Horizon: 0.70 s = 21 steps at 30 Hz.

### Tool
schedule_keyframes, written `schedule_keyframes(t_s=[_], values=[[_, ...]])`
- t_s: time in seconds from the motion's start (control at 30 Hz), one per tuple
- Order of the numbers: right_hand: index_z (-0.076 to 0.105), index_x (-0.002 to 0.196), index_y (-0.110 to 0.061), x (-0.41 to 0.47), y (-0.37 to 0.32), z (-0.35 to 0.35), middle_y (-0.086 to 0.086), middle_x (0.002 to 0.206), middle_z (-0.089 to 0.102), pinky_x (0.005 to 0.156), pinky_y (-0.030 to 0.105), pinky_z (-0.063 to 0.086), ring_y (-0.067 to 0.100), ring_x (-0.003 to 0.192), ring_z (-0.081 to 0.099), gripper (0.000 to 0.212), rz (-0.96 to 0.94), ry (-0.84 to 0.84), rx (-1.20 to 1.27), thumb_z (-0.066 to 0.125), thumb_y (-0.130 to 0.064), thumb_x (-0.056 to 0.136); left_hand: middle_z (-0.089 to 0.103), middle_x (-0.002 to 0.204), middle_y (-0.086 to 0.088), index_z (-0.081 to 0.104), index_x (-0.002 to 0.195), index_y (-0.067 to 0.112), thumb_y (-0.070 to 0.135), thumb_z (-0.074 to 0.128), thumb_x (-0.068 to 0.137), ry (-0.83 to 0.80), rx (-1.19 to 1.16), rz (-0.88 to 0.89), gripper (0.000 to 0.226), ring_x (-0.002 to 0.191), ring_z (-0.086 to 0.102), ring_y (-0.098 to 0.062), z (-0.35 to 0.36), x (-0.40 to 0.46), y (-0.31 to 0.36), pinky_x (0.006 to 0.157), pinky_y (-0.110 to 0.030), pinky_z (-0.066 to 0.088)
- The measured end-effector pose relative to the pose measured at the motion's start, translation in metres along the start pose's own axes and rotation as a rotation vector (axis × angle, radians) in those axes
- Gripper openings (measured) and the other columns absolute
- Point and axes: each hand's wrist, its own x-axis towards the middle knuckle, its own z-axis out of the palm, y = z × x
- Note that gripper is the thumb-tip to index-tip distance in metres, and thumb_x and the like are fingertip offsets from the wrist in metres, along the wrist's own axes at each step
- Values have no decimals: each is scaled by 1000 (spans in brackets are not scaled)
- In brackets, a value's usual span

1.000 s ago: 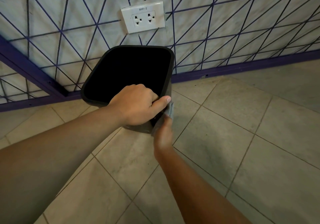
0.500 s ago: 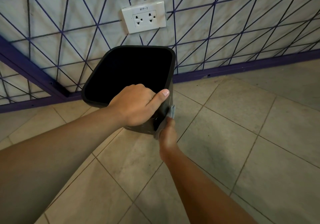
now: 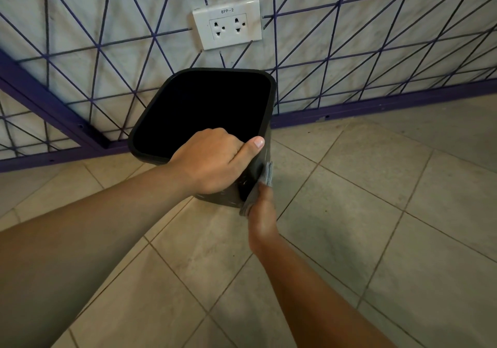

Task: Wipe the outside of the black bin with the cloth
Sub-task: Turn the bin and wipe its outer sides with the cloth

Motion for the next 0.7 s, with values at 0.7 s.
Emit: schedule_keyframes(t_s=[0.7], values=[[36, 165, -22, 3, -4, 17, 3, 160, 50, 126, 49, 38, 23, 149, 47, 87, -41, 99, -50, 34, -68, 91, 48, 46, -3, 46, 48, 19, 56, 22, 97, -20, 8, 4, 66, 45, 49, -16, 0, 1, -2, 52, -37, 41]])
